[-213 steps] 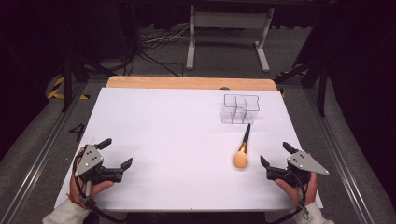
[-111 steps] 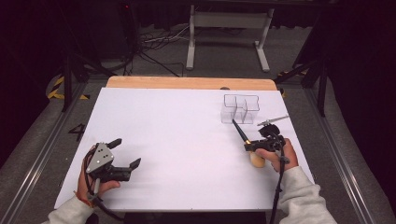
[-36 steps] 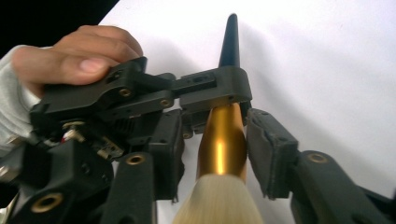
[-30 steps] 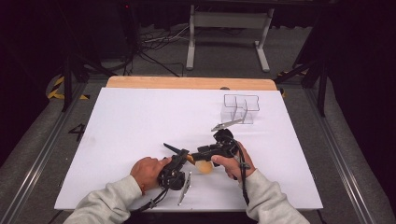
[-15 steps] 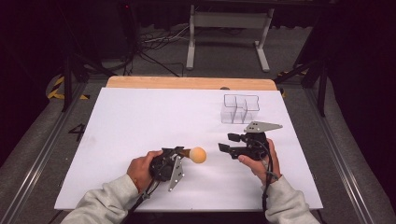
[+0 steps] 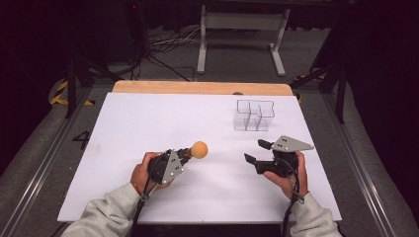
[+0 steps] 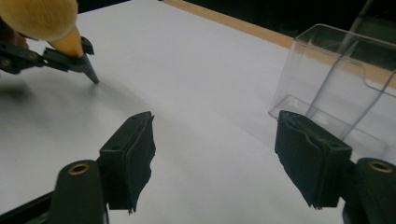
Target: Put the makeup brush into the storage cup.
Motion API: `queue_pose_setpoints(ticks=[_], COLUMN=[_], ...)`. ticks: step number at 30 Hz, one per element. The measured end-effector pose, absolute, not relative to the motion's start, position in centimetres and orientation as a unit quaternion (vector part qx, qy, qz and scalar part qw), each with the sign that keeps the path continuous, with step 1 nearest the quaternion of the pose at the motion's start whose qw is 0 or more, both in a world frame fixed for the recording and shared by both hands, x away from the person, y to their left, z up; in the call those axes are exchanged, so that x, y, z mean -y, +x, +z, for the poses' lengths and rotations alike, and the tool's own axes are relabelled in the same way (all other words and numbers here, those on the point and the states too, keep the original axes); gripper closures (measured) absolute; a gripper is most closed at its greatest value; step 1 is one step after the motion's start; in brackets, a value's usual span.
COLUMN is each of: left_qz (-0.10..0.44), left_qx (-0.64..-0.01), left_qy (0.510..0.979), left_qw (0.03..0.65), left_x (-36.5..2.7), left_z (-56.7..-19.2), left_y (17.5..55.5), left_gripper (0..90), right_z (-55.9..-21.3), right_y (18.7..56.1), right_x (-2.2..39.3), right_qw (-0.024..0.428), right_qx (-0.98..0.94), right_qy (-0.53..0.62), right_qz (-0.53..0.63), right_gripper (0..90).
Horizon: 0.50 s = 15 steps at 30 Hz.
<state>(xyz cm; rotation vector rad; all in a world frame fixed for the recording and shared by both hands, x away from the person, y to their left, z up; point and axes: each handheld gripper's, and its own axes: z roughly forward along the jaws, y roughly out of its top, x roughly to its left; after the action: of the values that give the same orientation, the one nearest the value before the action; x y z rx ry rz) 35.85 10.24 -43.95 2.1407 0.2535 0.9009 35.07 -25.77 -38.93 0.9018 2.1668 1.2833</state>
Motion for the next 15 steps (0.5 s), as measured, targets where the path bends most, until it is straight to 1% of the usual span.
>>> queue_pose_setpoints(ticks=[5,8,12,15], left_qz=[0.343,0.335,0.312,0.29], left_qx=[-0.108,-0.119,-0.128,-0.143], left_qy=[0.843,0.841,0.839,0.833], left_qw=[0.401,0.408,0.428,0.449], left_x=[-10.6,-10.7,-11.0,-11.2], left_z=[-43.8,-43.7,-43.5,-43.4], left_y=[36.1,36.3,36.7,36.9], left_gripper=[73.4,73.4,73.4,73.5], right_z=[-39.6,-40.0,-40.4,-40.7], right_y=[34.5,34.3,33.8,33.4], right_x=[26.0,26.3,26.9,27.4], right_qw=[0.272,0.28,0.302,0.307], right_qx=[-0.794,-0.792,-0.786,-0.775], right_qy=[0.313,0.309,0.306,0.312], right_qz=[0.444,0.446,0.444,0.456], right_gripper=[23.6,19.4,16.4,15.4])
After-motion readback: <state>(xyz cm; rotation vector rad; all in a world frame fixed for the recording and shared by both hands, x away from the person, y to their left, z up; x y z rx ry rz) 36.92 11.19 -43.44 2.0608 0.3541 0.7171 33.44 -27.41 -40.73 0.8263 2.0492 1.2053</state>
